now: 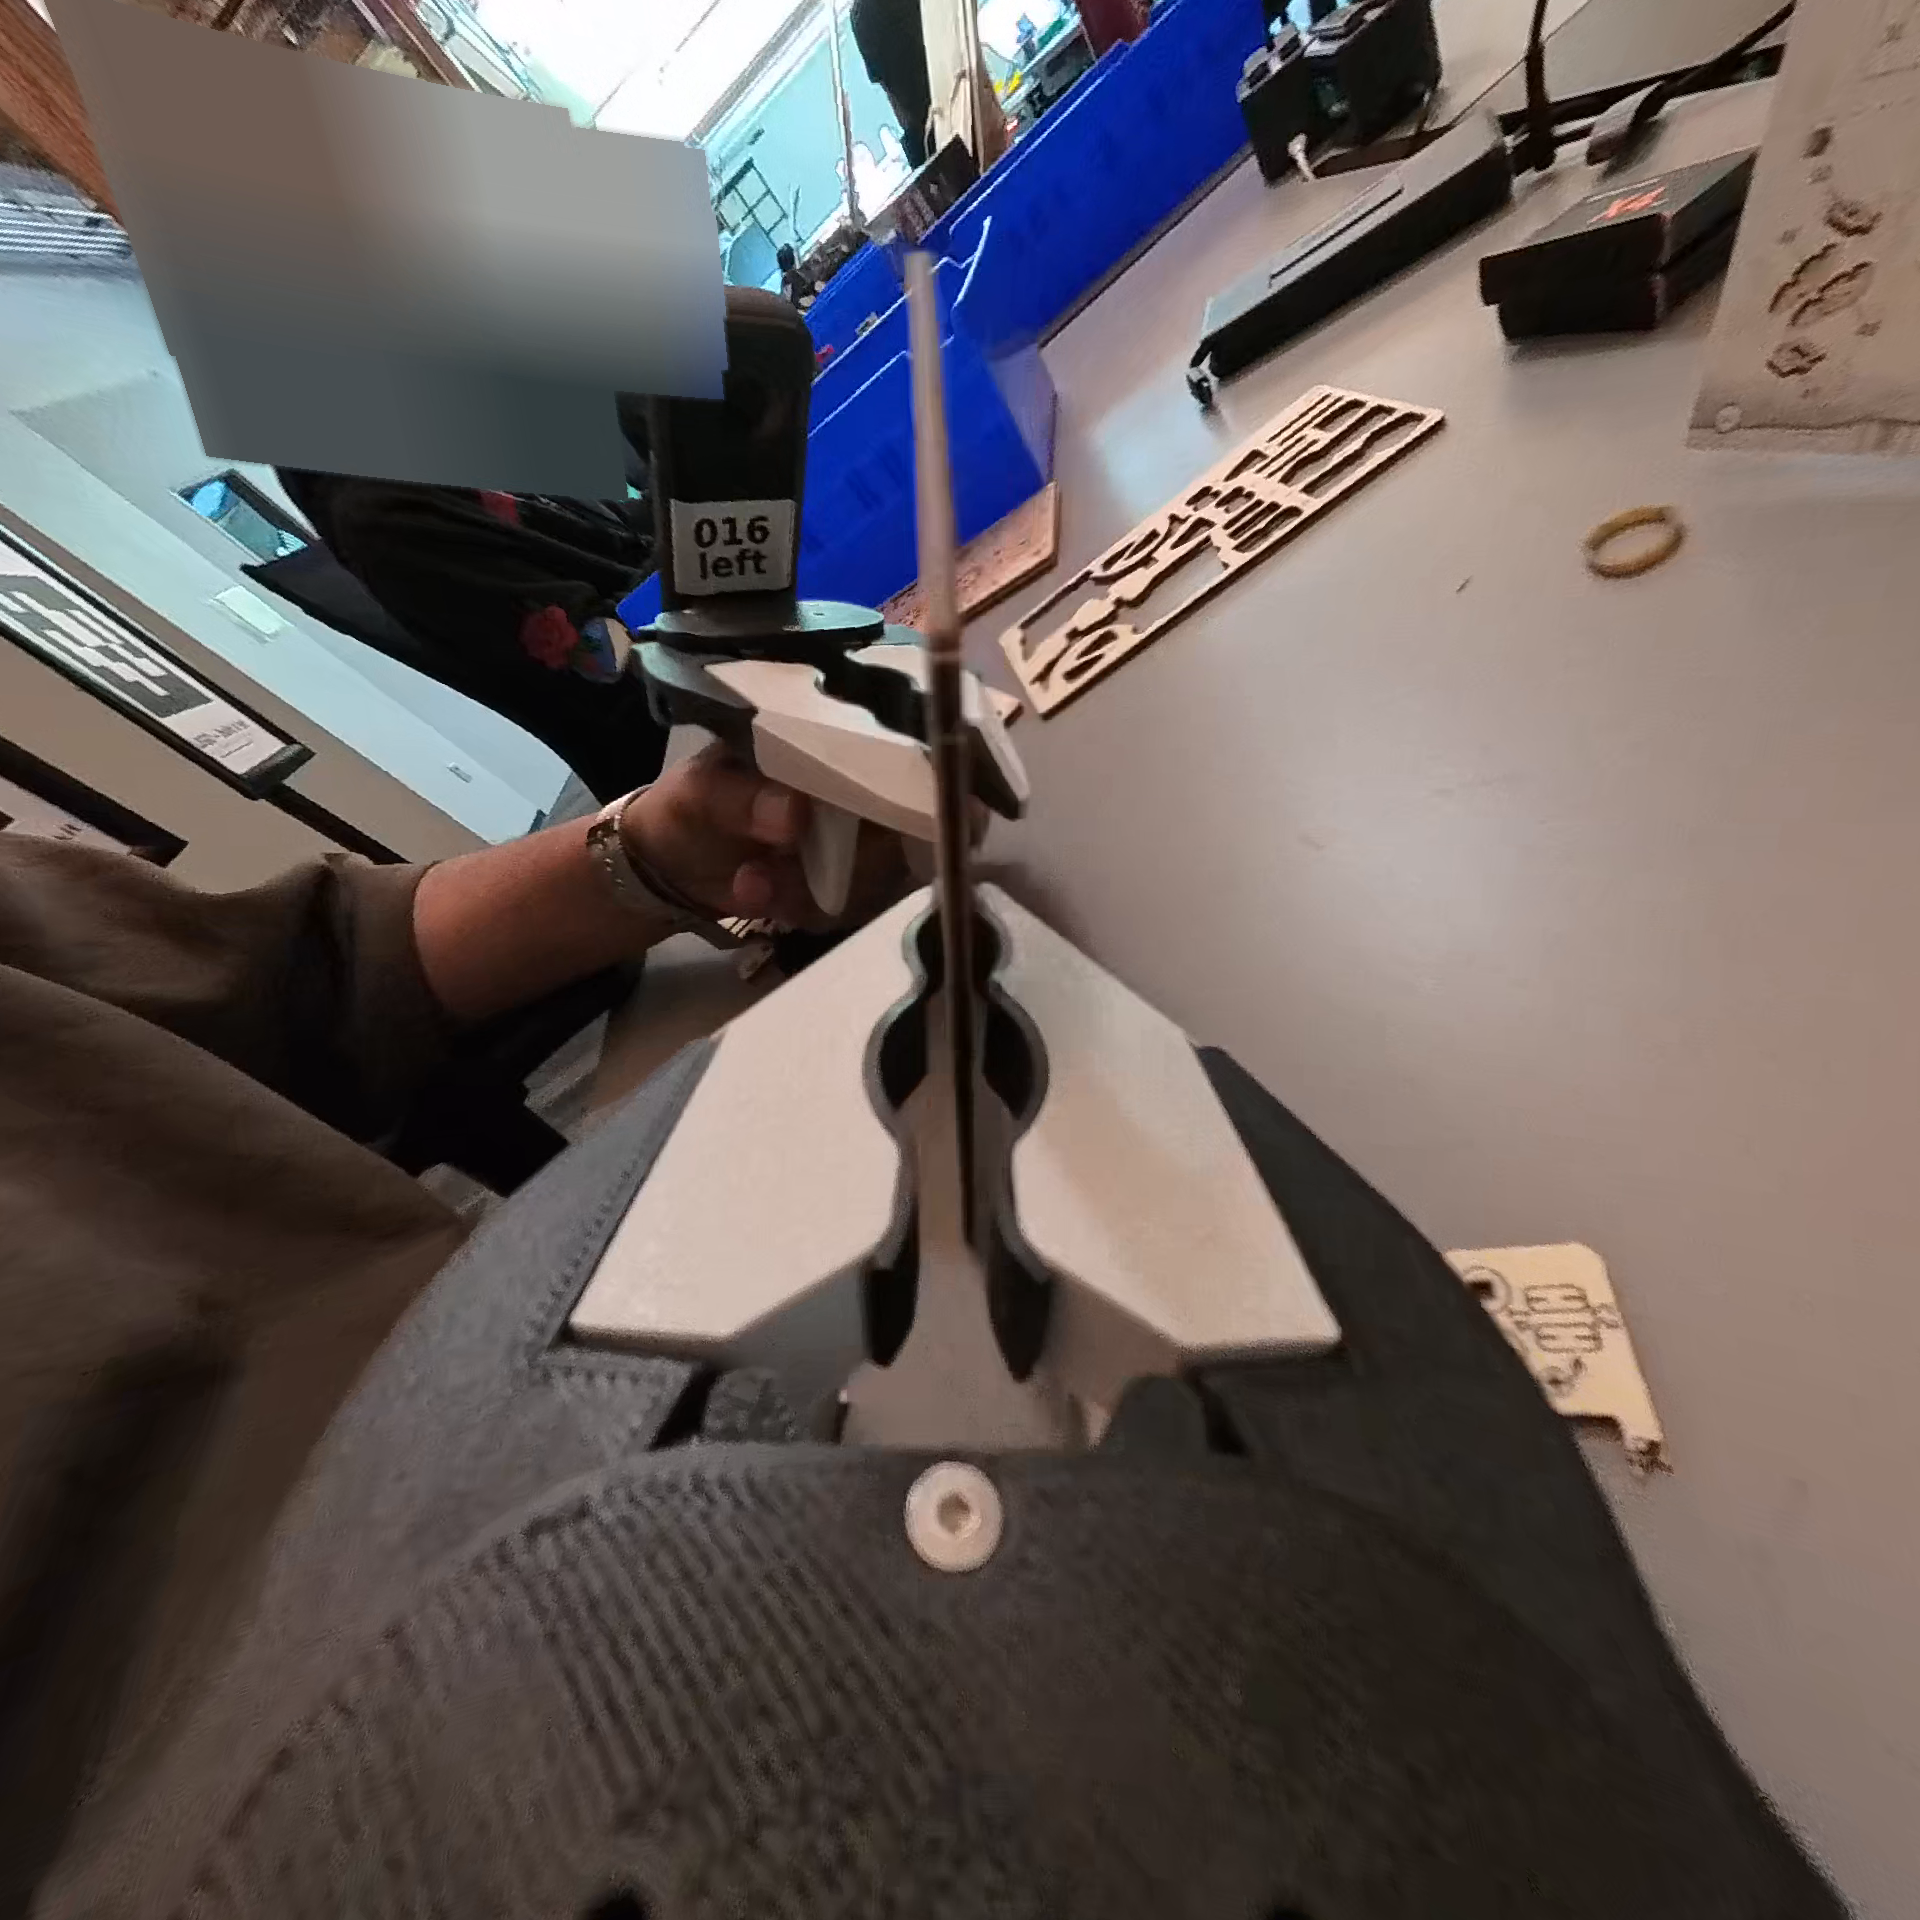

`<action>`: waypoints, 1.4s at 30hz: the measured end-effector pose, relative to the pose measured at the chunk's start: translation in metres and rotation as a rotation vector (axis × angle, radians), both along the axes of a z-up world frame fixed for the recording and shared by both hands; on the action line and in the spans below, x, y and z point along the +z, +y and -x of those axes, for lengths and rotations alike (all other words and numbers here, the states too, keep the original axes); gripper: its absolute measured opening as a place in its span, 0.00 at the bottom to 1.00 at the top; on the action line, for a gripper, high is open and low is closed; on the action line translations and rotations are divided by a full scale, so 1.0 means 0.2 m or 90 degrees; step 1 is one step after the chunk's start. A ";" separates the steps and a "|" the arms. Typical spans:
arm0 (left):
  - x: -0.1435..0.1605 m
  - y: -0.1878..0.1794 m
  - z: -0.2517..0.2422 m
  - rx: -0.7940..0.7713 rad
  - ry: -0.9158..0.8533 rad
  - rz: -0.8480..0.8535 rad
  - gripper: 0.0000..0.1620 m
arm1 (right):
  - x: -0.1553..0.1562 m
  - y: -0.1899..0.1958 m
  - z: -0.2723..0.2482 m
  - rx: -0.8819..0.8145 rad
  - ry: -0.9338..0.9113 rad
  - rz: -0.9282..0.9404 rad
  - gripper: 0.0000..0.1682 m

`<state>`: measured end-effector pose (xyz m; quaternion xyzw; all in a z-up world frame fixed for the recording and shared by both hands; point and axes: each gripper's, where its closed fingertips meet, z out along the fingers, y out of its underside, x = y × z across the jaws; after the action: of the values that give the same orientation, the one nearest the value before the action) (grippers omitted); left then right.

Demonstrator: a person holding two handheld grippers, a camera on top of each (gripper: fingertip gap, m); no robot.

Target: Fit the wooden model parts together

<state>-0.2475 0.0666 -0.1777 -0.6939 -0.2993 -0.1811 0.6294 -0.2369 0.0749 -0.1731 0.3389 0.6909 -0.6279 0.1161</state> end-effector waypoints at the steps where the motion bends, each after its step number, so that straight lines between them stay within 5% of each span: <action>1: 0.00 0.00 0.01 0.008 -0.005 -0.002 0.04 | 0.00 0.00 0.00 -0.003 0.008 -0.004 0.01; 5: 0.02 0.01 0.00 0.013 -0.044 -0.030 0.15 | 0.00 0.00 0.01 -0.019 0.032 -0.016 0.01; 34: -0.01 0.01 0.07 0.156 -0.022 -0.007 0.14 | -0.02 -0.03 0.03 -0.072 0.076 -0.080 0.01; 42: 0.04 0.01 0.05 0.092 -0.020 -0.019 0.18 | 0.04 0.00 0.05 -0.072 0.023 -0.005 0.01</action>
<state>-0.2569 0.0696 -0.1695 -0.6579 -0.3559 -0.1505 0.6464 -0.2460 0.0740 -0.1660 0.3664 0.6752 -0.6367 0.0667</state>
